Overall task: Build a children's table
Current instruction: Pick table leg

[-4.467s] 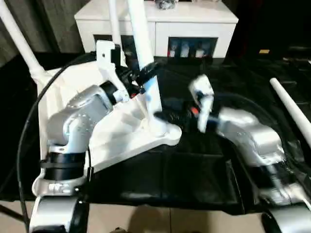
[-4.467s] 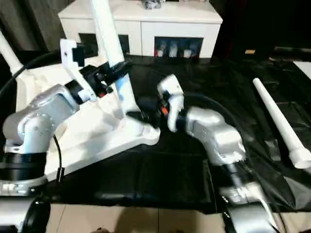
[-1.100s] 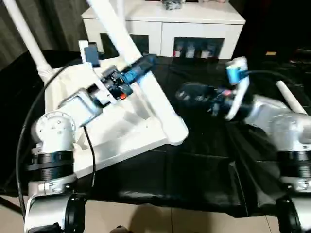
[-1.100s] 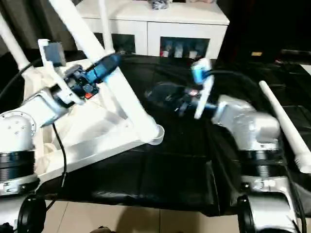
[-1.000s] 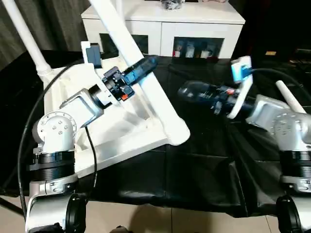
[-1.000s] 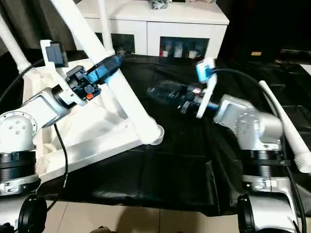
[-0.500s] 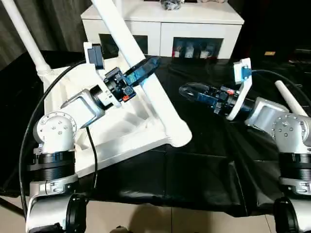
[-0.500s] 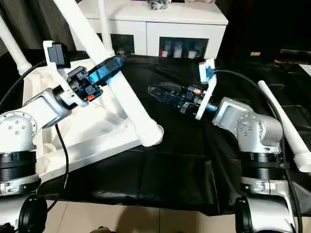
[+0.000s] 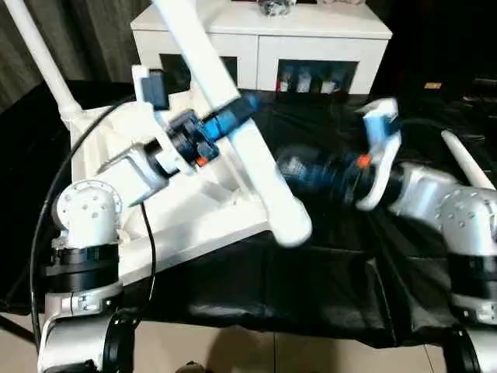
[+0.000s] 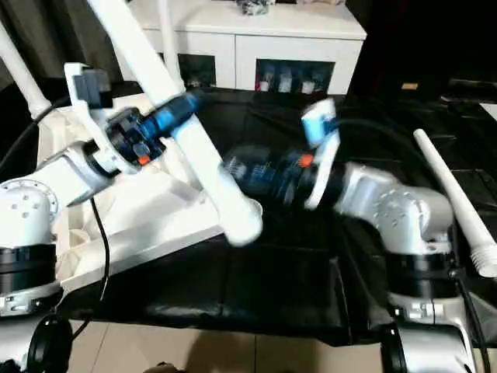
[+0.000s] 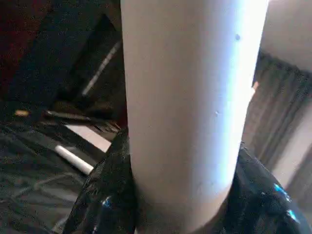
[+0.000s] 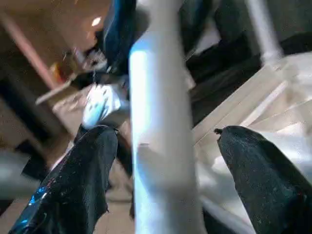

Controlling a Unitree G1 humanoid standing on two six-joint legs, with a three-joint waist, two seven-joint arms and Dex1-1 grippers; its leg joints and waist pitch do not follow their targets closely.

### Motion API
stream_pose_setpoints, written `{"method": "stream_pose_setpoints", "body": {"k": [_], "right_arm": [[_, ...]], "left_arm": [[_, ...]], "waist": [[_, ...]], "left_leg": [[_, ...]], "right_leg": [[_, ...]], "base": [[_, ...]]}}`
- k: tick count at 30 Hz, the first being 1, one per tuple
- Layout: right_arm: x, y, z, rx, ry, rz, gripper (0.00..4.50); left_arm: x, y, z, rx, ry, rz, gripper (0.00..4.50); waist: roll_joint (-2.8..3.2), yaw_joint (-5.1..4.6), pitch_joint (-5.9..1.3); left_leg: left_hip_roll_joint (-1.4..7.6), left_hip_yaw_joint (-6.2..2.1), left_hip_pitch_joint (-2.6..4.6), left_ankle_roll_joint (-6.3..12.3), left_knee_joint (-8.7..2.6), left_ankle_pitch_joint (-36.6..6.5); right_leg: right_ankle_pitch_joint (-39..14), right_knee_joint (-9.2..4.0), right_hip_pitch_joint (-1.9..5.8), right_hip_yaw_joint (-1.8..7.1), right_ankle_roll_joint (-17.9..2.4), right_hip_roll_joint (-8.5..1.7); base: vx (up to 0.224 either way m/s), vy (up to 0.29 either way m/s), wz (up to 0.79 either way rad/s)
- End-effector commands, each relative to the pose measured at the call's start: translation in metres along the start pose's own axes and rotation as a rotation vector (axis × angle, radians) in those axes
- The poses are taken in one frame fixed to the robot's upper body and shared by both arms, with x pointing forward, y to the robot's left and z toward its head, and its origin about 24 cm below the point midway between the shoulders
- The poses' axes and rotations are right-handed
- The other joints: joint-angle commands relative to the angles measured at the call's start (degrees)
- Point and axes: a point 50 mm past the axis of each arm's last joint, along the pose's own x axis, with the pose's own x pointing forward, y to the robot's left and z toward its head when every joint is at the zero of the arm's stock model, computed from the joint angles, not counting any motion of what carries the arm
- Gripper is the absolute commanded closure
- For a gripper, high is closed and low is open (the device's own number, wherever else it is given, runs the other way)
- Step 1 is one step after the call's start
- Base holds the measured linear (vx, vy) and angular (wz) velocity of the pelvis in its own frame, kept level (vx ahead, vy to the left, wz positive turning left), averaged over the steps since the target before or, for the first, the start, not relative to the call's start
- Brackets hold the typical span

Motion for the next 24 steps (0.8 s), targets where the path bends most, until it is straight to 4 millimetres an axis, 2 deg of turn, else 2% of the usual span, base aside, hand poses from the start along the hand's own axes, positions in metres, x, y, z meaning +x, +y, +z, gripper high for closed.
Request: {"method": "stream_pose_setpoints", "body": {"k": [1,5,6,8,10,11,17,24], "right_arm": [[0.005,0.000,-0.007,-0.001,0.055,0.003,0.84],[0.014,-0.011,-0.018,-0.004,0.140,-0.063,0.84],[0.016,-0.014,-0.021,0.000,0.162,-0.083,1.11],[0.016,-0.016,-0.023,0.006,0.180,-0.099,1.17],[0.016,-0.015,-0.026,0.016,0.198,-0.092,1.23],[0.016,-0.015,-0.026,0.019,0.204,-0.083,1.51],[0.018,-0.015,-0.029,0.002,0.222,-0.077,1.99],[0.023,-0.016,-0.025,-0.051,0.157,-0.103,2.50]], "left_arm": [[0.004,-0.007,-0.001,0.034,0.041,-0.053,2.66],[0.007,-0.010,-0.003,0.056,0.080,-0.081,2.66],[0.007,-0.010,-0.003,0.062,0.086,-0.083,2.66],[0.007,-0.010,-0.003,0.068,0.091,-0.083,2.66],[0.007,-0.010,-0.003,0.075,0.096,-0.082,2.66],[0.006,-0.010,-0.003,0.079,0.099,-0.083,2.66],[0.005,-0.009,-0.003,0.085,0.100,-0.083,2.66],[0.005,-0.005,-0.003,0.088,0.095,-0.050,2.66]], "waist": [[-0.38,0.08,-4.39],[-0.37,-0.07,-4.35],[-0.87,-0.17,-4.31],[-0.56,-0.11,-4.31],[-0.65,-0.06,-4.35],[-0.66,-0.05,-4.40],[-0.56,-0.03,-4.53],[-0.48,-0.11,-4.42]], "left_leg": [[0.96,0.03,0.97,-0.88,-4.56,-9.9],[0.95,-0.02,1.02,-1.98,-4.62,-10.9],[0.91,0.03,0.90,-1.98,-4.68,-11.0],[0.96,-0.04,0.98,-2.03,-4.67,-10.9],[1.01,-0.06,0.98,-1.93,-4.68,-10.5],[0.99,-0.07,0.94,-1.86,-4.67,-10.0],[0.94,0.03,0.84,-1.31,-4.50,-8.8],[0.95,0.06,0.96,-1.51,-4.53,-10.3]], "right_leg": [[-13.6,-3.64,3.09,1.29,-11.7,-1.75],[-14.7,-3.66,3.02,1.39,-11.0,-1.77],[-15.1,-3.77,3.10,1.40,-10.7,-1.76],[-15.5,-3.69,3.02,1.44,-10.6,-1.83],[-15.0,-3.60,3.01,1.47,-10.5,-1.80],[-14.1,-3.49,3.06,1.44,-10.7,-1.78],[-10.6,-3.16,3.16,1.43,-12.0,-1.72],[-12.7,-3.42,3.03,1.47,-11.9,-1.79]], "base": [[0.000,0.000,0.00],[0.000,0.000,0.00],[0.000,0.000,0.00],[0.000,0.000,0.00],[0.000,0.000,0.00],[0.000,0.000,0.00],[0.000,0.000,0.00],[0.000,0.000,0.00]]}}
